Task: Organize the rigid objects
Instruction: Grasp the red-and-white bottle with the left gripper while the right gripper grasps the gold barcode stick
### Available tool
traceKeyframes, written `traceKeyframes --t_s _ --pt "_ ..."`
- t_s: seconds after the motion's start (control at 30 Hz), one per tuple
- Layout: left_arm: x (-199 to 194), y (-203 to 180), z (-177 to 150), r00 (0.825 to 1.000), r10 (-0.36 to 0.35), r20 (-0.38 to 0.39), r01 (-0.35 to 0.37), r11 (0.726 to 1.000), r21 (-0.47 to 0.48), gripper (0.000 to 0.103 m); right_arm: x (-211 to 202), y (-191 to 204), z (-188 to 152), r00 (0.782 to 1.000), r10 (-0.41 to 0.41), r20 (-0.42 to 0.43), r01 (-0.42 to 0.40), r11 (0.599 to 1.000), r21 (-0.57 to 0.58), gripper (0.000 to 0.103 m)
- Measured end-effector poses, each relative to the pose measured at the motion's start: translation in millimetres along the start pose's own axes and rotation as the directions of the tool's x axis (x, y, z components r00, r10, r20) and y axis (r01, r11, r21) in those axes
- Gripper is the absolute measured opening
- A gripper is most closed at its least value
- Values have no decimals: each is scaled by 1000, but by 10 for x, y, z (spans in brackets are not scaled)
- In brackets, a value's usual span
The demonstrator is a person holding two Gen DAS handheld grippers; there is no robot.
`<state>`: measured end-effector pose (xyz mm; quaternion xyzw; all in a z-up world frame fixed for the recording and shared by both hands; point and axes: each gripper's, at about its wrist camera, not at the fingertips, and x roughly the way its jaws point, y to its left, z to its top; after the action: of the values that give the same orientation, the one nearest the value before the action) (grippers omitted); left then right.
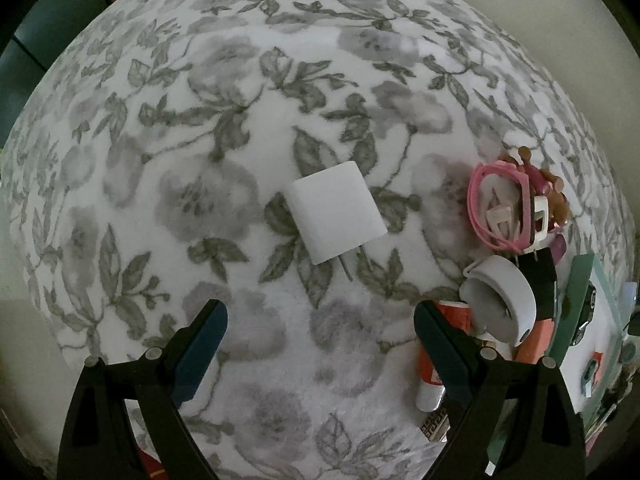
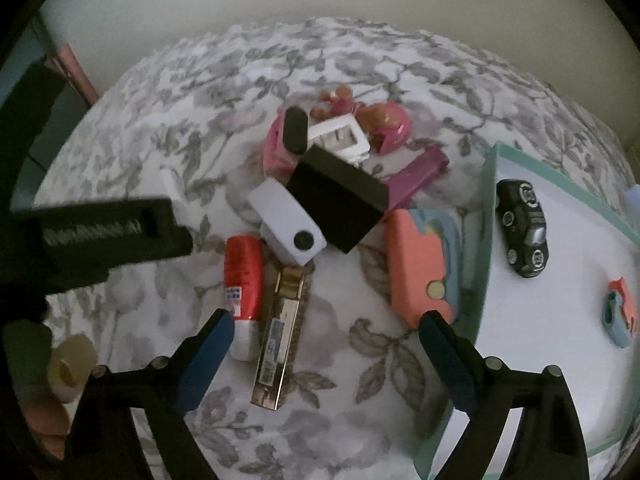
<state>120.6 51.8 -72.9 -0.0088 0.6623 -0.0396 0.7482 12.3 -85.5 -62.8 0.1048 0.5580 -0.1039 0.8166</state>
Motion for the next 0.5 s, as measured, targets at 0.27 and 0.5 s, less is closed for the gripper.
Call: traceKeyframes --t_s 0.27,0.5 --pt "41 9 56 1000 -24 -13 25 1000 4 95 -72 4 -2 999 35 5 -35 999 12 80" --pt "38 -8 34 999 -31 -22 32 999 17 95 90 18 -25 998 40 -50 -39 999 6 68"
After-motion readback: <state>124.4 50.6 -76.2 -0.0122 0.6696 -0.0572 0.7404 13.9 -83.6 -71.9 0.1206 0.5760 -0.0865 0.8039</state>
